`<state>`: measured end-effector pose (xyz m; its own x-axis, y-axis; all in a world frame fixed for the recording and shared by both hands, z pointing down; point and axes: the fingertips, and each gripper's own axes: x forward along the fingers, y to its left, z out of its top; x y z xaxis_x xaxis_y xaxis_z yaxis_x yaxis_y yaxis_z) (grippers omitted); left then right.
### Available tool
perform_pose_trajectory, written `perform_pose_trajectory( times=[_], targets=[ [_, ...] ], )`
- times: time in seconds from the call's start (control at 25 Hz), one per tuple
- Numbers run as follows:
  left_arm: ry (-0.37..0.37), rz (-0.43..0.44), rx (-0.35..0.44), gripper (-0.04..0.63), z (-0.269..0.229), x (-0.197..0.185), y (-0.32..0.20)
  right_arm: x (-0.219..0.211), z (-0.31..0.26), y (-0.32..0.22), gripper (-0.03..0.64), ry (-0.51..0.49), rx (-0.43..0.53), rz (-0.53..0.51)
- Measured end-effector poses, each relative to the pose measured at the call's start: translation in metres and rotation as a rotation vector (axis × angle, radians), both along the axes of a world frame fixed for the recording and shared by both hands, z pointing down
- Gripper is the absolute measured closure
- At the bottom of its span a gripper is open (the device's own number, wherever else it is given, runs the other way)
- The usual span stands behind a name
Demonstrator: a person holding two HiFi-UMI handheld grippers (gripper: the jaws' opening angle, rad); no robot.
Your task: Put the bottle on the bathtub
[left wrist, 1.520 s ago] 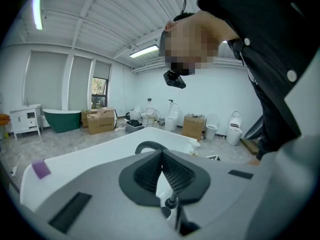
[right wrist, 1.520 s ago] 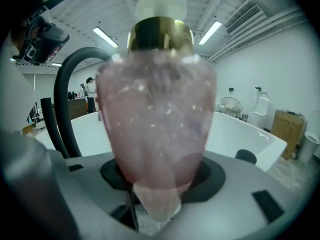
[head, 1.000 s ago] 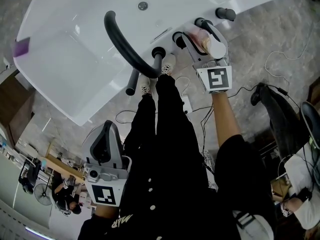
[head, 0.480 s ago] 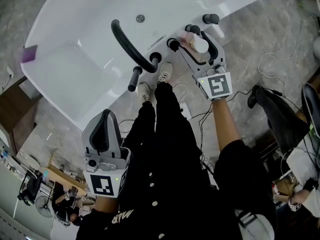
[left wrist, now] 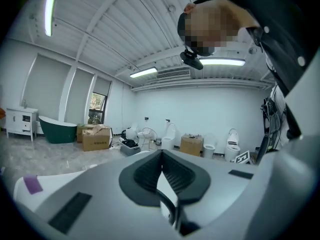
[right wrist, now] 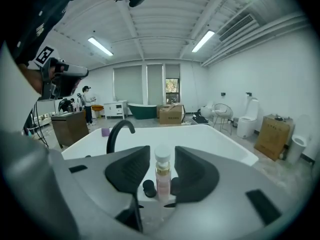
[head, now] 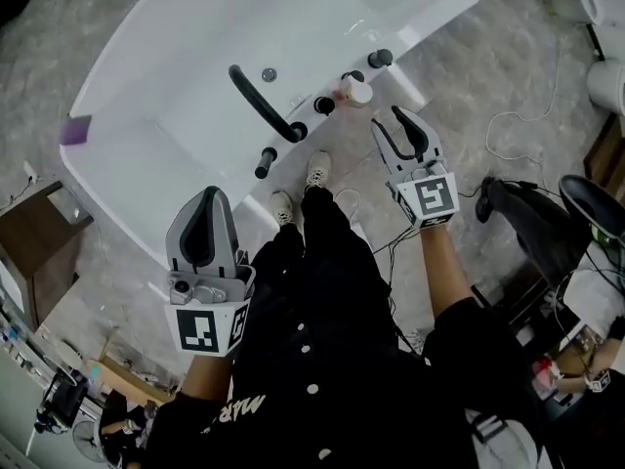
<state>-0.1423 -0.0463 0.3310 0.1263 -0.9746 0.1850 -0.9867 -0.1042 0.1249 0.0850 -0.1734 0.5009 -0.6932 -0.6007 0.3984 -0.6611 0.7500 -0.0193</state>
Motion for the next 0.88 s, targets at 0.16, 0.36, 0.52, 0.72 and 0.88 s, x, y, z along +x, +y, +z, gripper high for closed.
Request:
perform_pose_trajectory(
  times=[0.16, 0.36, 0.52, 0.72, 0.88],
  targets=[
    [0.006, 0.029, 0.044, 0.584, -0.015, 0.003, -0.002, 0.011, -0.052, 0.008, 0.554, -0.071, 0.042, 0.065],
    [0.005, 0.052, 0.066, 0.584, -0.038, 0.003, 0.002, 0.027, -0.114, 0.018, 0.627, -0.133, 0.093, 0.154],
    [-0.01, 0.056, 0.109, 0.584, -0.061, -0.003, 0.005, 0.045, -0.155, 0.028, 0.627, -0.168, 0.126, 0.232],
    [-0.025, 0.049, 0.173, 0.584, -0.092, -0.014, 0.009, 0.061, -0.217, 0.048, 0.627, -0.212, 0.19, 0.291],
    [-0.031, 0.049, 0.227, 0.584, -0.116, -0.024, 0.014, 0.074, -0.264, 0.064, 0.627, -0.269, 0.281, 0.352]
  ],
)
